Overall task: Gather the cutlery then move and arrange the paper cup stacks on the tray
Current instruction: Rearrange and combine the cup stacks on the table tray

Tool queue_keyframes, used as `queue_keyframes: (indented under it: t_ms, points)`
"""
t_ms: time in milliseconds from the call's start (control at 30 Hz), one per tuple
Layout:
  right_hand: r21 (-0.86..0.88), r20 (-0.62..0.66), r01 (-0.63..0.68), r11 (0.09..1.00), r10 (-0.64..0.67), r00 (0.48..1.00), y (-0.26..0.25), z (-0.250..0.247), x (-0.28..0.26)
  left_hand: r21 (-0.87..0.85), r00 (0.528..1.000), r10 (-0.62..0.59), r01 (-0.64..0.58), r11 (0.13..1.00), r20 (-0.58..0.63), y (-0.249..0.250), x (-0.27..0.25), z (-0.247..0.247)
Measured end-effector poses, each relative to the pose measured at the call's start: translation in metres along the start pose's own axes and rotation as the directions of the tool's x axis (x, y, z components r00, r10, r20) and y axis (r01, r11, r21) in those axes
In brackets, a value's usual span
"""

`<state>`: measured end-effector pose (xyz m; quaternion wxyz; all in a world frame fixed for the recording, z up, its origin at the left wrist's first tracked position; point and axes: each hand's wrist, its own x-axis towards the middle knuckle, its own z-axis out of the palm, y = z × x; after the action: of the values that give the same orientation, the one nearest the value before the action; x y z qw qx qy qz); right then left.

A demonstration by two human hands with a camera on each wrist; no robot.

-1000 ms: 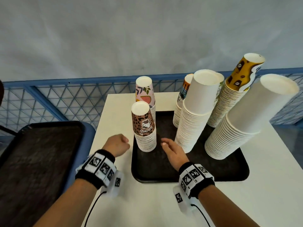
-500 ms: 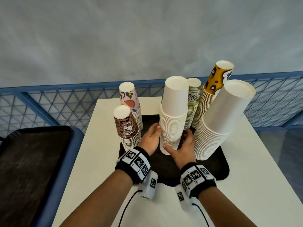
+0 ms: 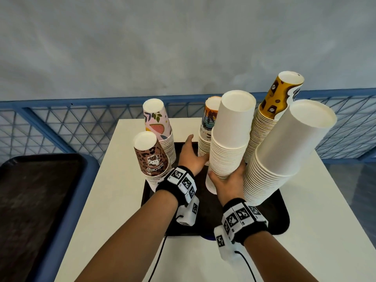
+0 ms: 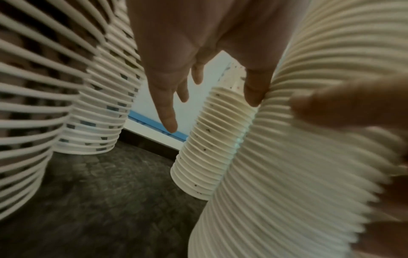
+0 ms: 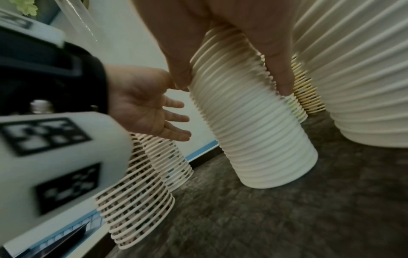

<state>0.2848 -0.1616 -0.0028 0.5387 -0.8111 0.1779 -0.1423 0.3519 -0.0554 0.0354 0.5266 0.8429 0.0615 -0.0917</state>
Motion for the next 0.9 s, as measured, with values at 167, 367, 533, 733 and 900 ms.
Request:
queue_keyframes:
  t_ms: [167, 367, 533, 733, 900]
  points:
    - [0.007, 0.024, 0.031, 0.999, -0.031, 0.999, 0.008, -0.001, 0.003, -0.036, 1.0, 0.019, -0.019, 0.999, 0.009, 0.012, 0.024, 0.008]
    - [0.034, 0.054, 0.077, 0.996, -0.079, 0.995, 0.01, -0.003, 0.012, -0.063, 0.995, -0.078, 0.081, 0.995, 0.062, 0.02, 0.034, 0.017]
    - [0.078, 0.088, 0.06, 0.995, -0.067, 0.994, 0.007, -0.001, 0.018, -0.149, 0.978, -0.092, 0.064, 0.987, -0.188, 0.003, 0.033, 0.015]
    - [0.166, 0.13, 0.057, 0.984, -0.079, 0.988, -0.004, 0.006, 0.029, -0.202, 0.91, -0.077, -0.007, 0.979, -0.407, -0.03, 0.042, 0.012]
    - [0.208, 0.15, 0.037, 0.977, -0.07, 0.986, -0.005, 0.019, 0.041, -0.222, 0.906, -0.051, -0.048, 0.974, -0.42, -0.027, 0.032, 0.013]
